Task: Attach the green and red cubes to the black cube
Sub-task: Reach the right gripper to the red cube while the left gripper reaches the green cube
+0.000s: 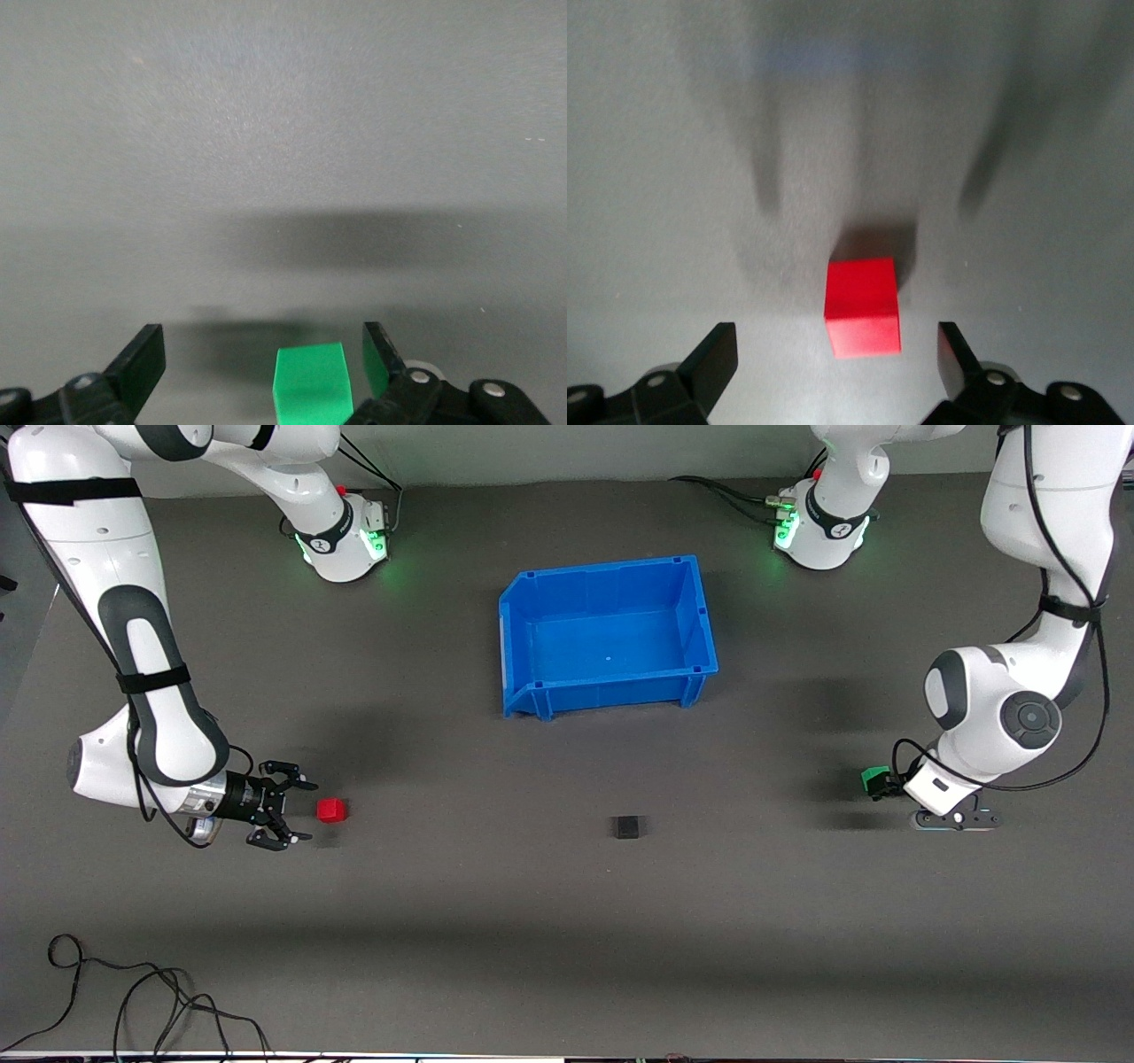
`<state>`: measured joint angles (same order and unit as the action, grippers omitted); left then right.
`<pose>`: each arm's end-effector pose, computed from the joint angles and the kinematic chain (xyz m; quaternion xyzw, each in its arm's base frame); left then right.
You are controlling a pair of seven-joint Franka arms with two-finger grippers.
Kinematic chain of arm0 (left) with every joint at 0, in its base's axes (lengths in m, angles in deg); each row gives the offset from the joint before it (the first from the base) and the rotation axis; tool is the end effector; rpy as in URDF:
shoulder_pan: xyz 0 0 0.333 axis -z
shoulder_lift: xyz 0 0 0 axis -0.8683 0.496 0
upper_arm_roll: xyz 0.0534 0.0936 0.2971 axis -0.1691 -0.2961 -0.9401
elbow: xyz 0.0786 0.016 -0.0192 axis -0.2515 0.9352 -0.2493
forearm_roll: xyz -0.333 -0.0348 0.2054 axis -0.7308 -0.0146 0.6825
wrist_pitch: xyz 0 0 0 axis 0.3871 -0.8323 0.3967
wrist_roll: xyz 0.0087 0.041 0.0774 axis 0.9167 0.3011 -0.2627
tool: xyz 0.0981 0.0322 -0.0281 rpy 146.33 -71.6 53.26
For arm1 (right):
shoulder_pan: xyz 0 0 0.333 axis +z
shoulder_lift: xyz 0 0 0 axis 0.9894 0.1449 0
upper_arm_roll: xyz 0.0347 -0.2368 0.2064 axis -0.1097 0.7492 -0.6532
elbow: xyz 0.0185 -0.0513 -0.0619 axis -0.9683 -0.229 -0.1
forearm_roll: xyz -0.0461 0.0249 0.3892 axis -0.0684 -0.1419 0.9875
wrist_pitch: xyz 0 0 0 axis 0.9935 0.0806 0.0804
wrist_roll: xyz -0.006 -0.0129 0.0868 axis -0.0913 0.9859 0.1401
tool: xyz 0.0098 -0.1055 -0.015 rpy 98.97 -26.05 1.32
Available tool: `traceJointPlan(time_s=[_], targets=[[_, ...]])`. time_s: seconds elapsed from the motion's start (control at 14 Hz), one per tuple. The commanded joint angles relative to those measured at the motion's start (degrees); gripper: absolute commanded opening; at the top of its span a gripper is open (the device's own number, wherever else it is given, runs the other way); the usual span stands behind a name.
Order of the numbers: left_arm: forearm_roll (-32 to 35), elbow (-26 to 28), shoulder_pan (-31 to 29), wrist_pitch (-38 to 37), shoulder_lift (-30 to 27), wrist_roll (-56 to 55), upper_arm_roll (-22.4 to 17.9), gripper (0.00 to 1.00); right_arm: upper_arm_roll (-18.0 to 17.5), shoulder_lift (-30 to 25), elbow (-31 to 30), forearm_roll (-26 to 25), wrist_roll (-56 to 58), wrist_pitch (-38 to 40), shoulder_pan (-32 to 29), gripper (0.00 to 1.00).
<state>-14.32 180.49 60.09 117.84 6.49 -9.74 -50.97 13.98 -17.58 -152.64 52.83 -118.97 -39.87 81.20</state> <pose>0.5780 0.0427 0.1940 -0.9998 -0.0072 -0.0123 0.0100 0.6022 -0.0525 0.1868 -0.6885 0.6799 0.1758 0.1812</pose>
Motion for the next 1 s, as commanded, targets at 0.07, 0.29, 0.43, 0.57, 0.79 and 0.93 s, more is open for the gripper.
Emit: traceJointPlan(time_s=[0.07, 0.29, 0.43, 0.57, 0.79, 0.93], targets=[[-5.90, 0.51, 0.88, 1.41, 0.73, -0.22, 0.65, 0.99, 0.03, 1.57, 0.57, 3.42, 3.01, -1.01, 0.55, 1.00], [-5.99, 0.68, 0.36, 1.24, 1.08, -0.22, 0.65, 0.74, 0.03, 1.93, 0.48, 3.51, 3.01, -1.01, 1.26, 1.00], [-6.08, 1.82, 0.00, 0.88, 0.55, -0.30, 0.74, 0.74, 0.03, 2.37, 0.57, 3.51, 3.01, -1.09, 1.26, 1.00], [-6.08, 2.97, -0.09, 0.36, -0.59, -0.30, 0.65, 0.76, 0.03, 2.46, 0.57, 3.60, 3.18, -1.10, 1.17, 0.87], [-6.25, 3.15, 0.44, -1.05, -1.21, -2.14, 0.65, 0.78, 0.03, 2.63, 0.57, 3.60, 3.97, -1.01, 1.08, 0.52], [-6.25, 3.41, 0.53, -1.05, -1.38, -2.85, 0.65, 0.67, 0.03, 2.81, 0.57, 3.60, 3.97, -1.01, 1.08, 0.42]])
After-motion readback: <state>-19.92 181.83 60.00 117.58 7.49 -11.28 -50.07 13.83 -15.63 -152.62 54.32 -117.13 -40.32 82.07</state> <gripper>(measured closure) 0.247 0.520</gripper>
